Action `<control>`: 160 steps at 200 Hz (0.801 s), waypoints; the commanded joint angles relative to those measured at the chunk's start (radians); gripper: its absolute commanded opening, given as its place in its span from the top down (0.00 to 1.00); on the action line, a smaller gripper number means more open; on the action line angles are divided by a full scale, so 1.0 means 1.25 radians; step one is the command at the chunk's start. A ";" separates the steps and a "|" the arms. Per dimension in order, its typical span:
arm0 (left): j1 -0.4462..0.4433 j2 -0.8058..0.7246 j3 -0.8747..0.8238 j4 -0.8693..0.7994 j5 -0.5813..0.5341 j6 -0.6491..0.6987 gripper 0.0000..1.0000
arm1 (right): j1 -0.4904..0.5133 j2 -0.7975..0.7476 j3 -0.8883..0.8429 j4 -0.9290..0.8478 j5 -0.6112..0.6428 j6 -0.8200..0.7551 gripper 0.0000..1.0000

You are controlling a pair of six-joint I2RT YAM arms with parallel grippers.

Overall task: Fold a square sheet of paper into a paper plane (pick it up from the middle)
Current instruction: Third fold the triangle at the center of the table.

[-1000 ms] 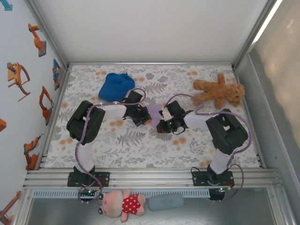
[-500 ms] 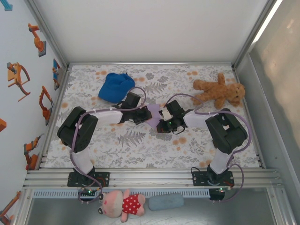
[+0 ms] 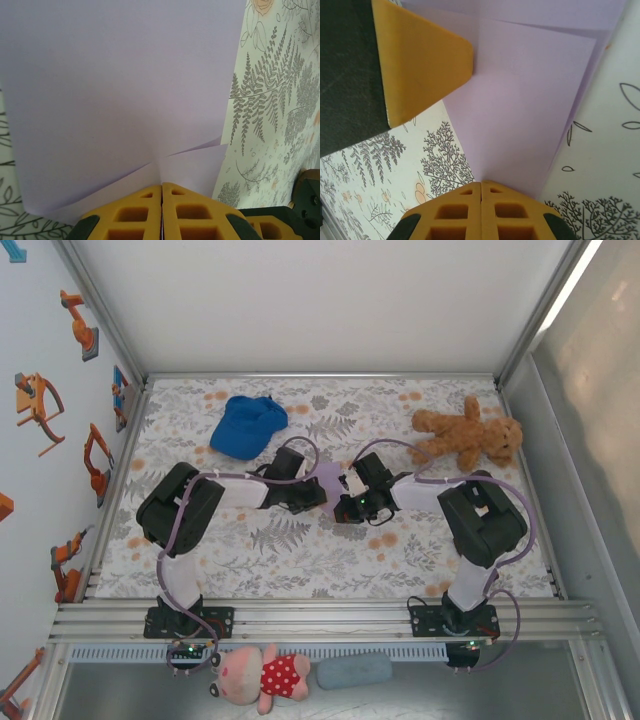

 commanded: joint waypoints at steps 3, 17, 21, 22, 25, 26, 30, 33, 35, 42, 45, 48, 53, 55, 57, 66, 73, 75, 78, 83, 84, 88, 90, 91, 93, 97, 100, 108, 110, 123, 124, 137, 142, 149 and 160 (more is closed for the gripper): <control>0.035 0.026 0.011 -0.068 -0.050 0.054 0.90 | -0.010 0.044 -0.018 -0.089 0.079 -0.029 1.00; 0.057 0.029 0.009 -0.080 -0.055 0.064 0.90 | -0.017 0.040 -0.018 -0.096 0.082 -0.038 1.00; 0.062 0.029 0.008 -0.084 -0.056 0.066 0.90 | -0.018 0.039 -0.017 -0.099 0.084 -0.041 1.00; 0.065 0.029 0.008 -0.084 -0.056 0.066 0.90 | -0.019 0.038 -0.017 -0.099 0.084 -0.042 1.00; 0.069 0.029 0.006 -0.084 -0.054 0.067 0.90 | -0.020 0.038 -0.016 -0.101 0.084 -0.044 1.00; 0.070 0.029 0.006 -0.085 -0.054 0.068 0.90 | -0.021 0.038 -0.016 -0.102 0.085 -0.045 1.00; 0.075 0.029 0.004 -0.085 -0.053 0.069 0.90 | -0.022 0.037 -0.015 -0.105 0.086 -0.048 1.00; 0.080 0.031 0.003 -0.085 -0.052 0.071 0.90 | -0.024 0.037 -0.013 -0.107 0.087 -0.050 1.00; 0.082 0.029 0.001 -0.087 -0.052 0.072 0.90 | -0.024 0.037 -0.013 -0.108 0.088 -0.051 1.00; 0.089 0.028 -0.002 -0.089 -0.053 0.075 0.90 | -0.027 0.036 -0.011 -0.111 0.090 -0.054 1.00; 0.092 0.027 -0.003 -0.089 -0.053 0.074 0.90 | -0.029 0.036 -0.010 -0.111 0.090 -0.055 1.00; 0.095 0.027 -0.003 -0.090 -0.052 0.075 0.90 | -0.030 0.035 -0.010 -0.111 0.089 -0.055 1.00; 0.099 0.027 -0.005 -0.093 -0.051 0.077 0.90 | -0.032 0.033 -0.008 -0.111 0.088 -0.056 1.00; 0.101 0.028 -0.005 -0.093 -0.050 0.078 0.90 | -0.032 0.033 -0.009 -0.111 0.087 -0.056 1.00; 0.102 0.028 -0.005 -0.093 -0.051 0.078 0.90 | -0.033 0.032 -0.008 -0.110 0.086 -0.056 1.00; 0.104 0.029 -0.007 -0.090 -0.047 0.078 0.90 | -0.034 0.030 -0.003 -0.109 0.081 -0.056 1.00; 0.104 0.032 -0.006 -0.089 -0.040 0.079 0.90 | -0.034 0.027 0.002 -0.110 0.074 -0.056 1.00; 0.103 0.034 -0.005 -0.089 -0.039 0.078 0.90 | -0.034 0.026 0.005 -0.109 0.070 -0.056 1.00; 0.104 0.034 -0.004 -0.090 -0.038 0.077 0.90 | -0.034 0.024 0.008 -0.108 0.067 -0.055 1.00; 0.104 0.035 -0.004 -0.092 -0.037 0.075 0.90 | -0.034 0.018 0.012 -0.103 0.060 -0.052 1.00; 0.104 0.035 -0.004 -0.092 -0.037 0.075 0.90 | -0.034 0.017 0.013 -0.103 0.059 -0.052 1.00; 0.103 0.037 -0.003 -0.092 -0.037 0.072 0.90 | -0.034 0.010 0.016 -0.099 0.054 -0.048 1.00; 0.103 0.037 -0.003 -0.091 -0.037 0.070 0.90 | -0.034 0.007 0.018 -0.095 0.050 -0.046 1.00; 0.103 0.038 -0.003 -0.091 -0.037 0.069 0.90 | -0.034 0.006 0.018 -0.094 0.048 -0.045 1.00; 0.103 0.037 -0.004 -0.090 -0.037 0.067 0.90 | -0.034 0.002 0.019 -0.091 0.045 -0.042 1.00; 0.103 0.037 -0.005 -0.089 -0.037 0.062 0.90 | -0.033 -0.009 0.022 -0.084 0.036 -0.038 1.00; 0.103 0.037 -0.005 -0.087 -0.036 0.058 0.90 | -0.034 -0.015 0.024 -0.078 0.031 -0.035 1.00; 0.103 0.038 -0.007 -0.081 -0.034 0.049 0.90 | -0.034 -0.034 0.031 -0.060 0.019 -0.016 1.00; 0.103 0.037 -0.007 -0.078 -0.033 0.046 0.90 | -0.034 -0.038 0.033 -0.055 0.016 -0.011 1.00; 0.098 0.039 -0.007 -0.069 -0.032 0.030 0.90 | -0.034 -0.061 0.041 -0.011 -0.008 0.026 1.00; 0.098 0.039 -0.007 -0.069 -0.032 0.029 0.90 | -0.034 -0.062 0.041 -0.007 -0.010 0.030 1.00; 0.094 0.044 -0.004 -0.064 -0.029 0.021 0.90 | -0.034 -0.063 0.045 0.042 -0.027 0.071 1.00; 0.093 0.047 -0.002 -0.062 -0.028 0.018 0.90 | -0.034 -0.058 0.047 0.058 -0.035 0.083 0.99; 0.091 0.048 0.001 -0.059 -0.026 0.018 0.90 | -0.034 -0.047 0.051 0.074 -0.039 0.094 0.99; 0.087 0.050 0.005 -0.060 -0.025 0.014 0.90 | -0.034 -0.024 0.061 0.074 -0.029 0.099 0.98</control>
